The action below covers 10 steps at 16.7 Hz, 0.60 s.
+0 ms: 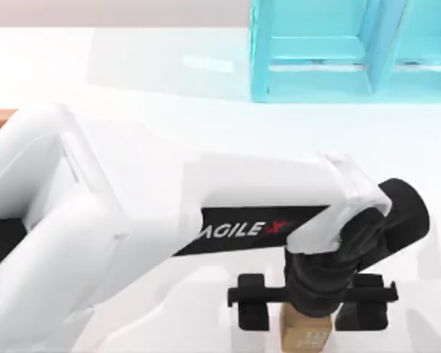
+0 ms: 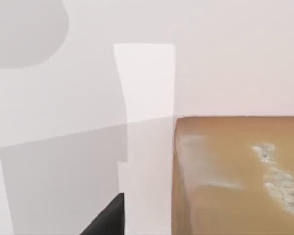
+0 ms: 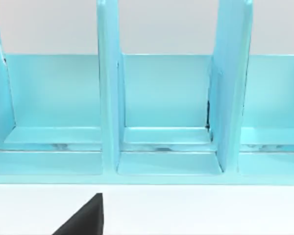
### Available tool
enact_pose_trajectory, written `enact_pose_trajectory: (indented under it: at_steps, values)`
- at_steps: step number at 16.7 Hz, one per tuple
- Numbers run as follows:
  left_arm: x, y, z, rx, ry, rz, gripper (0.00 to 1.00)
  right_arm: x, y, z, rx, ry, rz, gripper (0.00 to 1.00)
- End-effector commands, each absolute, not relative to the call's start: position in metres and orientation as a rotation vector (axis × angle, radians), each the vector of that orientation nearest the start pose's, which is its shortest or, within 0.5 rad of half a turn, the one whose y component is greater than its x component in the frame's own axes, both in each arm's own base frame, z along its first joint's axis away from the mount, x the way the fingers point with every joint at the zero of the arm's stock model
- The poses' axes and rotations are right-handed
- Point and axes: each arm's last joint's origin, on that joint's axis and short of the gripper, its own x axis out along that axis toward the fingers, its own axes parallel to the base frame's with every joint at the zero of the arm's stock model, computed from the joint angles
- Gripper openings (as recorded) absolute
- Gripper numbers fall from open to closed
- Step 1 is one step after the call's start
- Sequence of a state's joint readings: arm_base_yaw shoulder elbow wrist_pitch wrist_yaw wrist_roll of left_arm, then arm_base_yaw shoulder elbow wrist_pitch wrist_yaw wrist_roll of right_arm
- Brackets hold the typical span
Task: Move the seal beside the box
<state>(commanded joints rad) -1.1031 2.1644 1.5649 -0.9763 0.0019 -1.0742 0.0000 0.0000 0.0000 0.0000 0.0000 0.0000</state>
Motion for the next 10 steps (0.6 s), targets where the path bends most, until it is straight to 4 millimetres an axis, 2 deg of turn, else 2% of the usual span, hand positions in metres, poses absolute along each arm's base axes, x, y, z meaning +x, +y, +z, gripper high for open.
enact_pose_trajectory:
  at_steps: [9,10]
  values:
    - [0.1879,-0.3634,0.1309,0.02,1.572,-0.012,0.02,0.1057,-0.0012,0.16,0.0,0.0,0.0,1.0]
    - [0.1879,-0.3634,0.1309,0.02,1.572,-0.012,0.0,0.1057,-0.0012,0.16,0.0,0.0,0.0,1.0]
